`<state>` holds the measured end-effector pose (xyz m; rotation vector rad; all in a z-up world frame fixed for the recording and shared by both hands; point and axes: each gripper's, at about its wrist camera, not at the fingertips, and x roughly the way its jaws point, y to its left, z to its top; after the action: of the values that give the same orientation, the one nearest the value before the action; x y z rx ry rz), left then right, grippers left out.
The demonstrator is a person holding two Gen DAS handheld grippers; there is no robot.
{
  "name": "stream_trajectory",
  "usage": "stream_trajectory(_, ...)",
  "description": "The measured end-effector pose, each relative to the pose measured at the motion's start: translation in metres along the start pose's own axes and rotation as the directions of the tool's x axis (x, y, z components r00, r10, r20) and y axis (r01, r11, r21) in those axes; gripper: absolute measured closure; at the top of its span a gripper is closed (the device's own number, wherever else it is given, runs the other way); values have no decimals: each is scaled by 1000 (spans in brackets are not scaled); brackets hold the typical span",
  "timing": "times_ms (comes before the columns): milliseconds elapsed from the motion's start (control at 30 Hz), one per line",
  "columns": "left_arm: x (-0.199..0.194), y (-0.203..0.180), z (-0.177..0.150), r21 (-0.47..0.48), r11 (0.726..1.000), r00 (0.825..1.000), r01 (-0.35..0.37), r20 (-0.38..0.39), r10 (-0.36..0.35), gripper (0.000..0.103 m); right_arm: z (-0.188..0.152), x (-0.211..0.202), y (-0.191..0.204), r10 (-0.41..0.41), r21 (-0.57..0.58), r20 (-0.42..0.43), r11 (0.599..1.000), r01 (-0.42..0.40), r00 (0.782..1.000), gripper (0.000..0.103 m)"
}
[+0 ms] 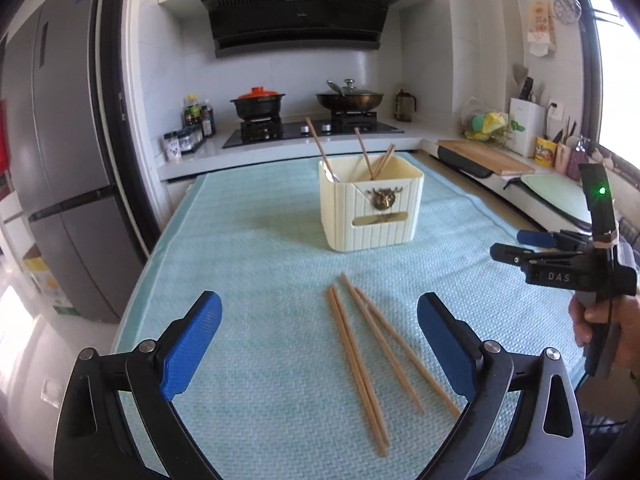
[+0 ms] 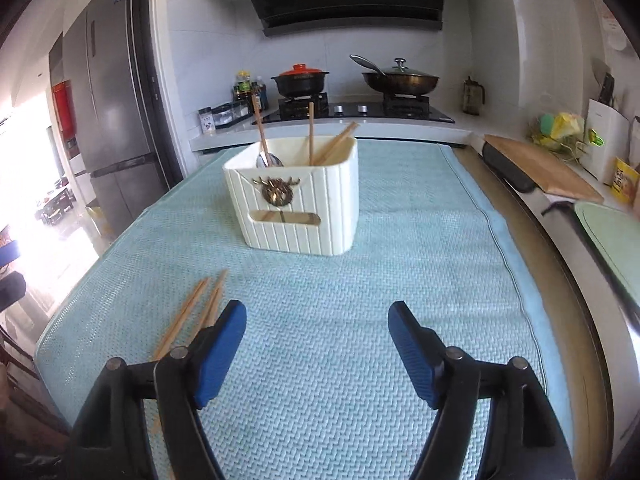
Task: Organize utensils
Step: 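Open the left tool over the holder while the right tool drops its chopstick in, then pull both tools back from the holder over the remaining chopsticks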
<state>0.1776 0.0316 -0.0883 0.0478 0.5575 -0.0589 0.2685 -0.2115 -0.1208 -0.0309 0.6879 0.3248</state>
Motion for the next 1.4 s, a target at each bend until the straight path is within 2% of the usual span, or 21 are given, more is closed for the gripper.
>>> stream_trajectory(100, 10, -5, -17, -22, 1000, 998, 15, -53, -16, 5, -13, -7, -2, -39, -19, 7, 999, 40, 999, 24)
stream_trajectory(267, 18, 6, -36, -139, 989, 988, 44, -141, -64, 5, -28, -22, -4, -69, -30, 30, 997, 70, 997, 24)
stream_trajectory(433, 26, 28, -53, -248, 969, 979, 5, -194, -54, 2, -43, -12, -3, -56, -17, -18, 998, 55, 998, 24)
stream_trajectory(500, 29, 30, -56, -249, 969, 976, -15, -215, -40, 2, -47, -7, -1, -46, -14, -42, 999, 45, 998, 24)
stream_trajectory(733, 33, 28, -59, -207, 978, 975, -37, -223, -11, 2, -46, 2, 15, -4, -24, -48, 1000, 3, 999, 24)
stream_trajectory(900, 38, 30, -61, -226, 973, 972, -38, -234, -17, 2, -48, 6, 25, 42, -36, -62, 998, -44, 997, 24)
stream_trajectory(1200, 49, 29, -64, -205, 977, 964, -53, -266, -4, 2, -54, 15, 37, 66, -42, -93, 997, -70, 994, 24)
stream_trajectory(1400, 53, 30, -69, -217, 975, 959, -55, -285, -10, 2, -51, 26, 52, 115, -77, -126, 989, -125, 985, 24)
